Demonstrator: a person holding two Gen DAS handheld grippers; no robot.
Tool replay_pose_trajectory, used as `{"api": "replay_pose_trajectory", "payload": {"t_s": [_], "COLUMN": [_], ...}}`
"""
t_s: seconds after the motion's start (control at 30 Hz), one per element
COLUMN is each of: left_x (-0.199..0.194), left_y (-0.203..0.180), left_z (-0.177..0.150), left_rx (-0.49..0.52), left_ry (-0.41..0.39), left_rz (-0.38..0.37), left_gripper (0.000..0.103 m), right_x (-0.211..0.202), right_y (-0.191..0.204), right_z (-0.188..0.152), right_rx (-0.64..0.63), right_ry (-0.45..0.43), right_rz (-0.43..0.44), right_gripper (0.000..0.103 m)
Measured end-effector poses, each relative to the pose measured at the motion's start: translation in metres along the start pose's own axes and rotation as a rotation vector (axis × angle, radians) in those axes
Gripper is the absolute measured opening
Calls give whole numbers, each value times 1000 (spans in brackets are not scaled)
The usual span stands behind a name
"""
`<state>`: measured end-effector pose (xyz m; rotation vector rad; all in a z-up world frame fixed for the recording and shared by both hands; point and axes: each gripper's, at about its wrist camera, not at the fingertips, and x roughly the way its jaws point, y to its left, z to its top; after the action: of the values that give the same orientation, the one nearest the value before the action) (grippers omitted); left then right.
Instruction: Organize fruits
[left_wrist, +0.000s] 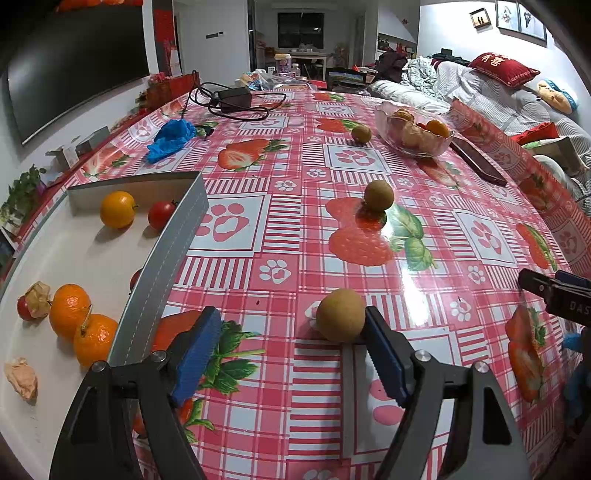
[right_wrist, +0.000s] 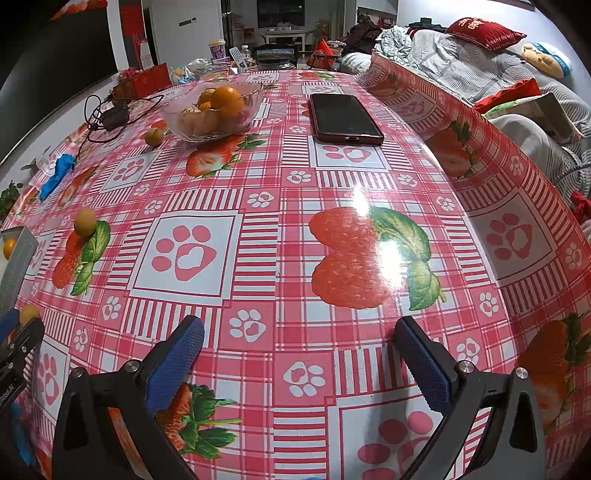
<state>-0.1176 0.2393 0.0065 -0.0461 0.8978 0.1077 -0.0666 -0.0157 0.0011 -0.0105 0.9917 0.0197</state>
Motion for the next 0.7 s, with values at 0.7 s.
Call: {"api": "replay_pose_trajectory", "payload": {"t_s": [0.7], "left_x": [0], "left_y": [1], "left_z": [0], "left_rx": [-1], "left_ry": [0], "left_rz": [-1], "left_gripper": [81], "right_x": [4], "right_y": [51], "right_z": [28], "right_rx": [-28], "right_ry": [102], "right_rz": [124], "right_gripper": [103]}}
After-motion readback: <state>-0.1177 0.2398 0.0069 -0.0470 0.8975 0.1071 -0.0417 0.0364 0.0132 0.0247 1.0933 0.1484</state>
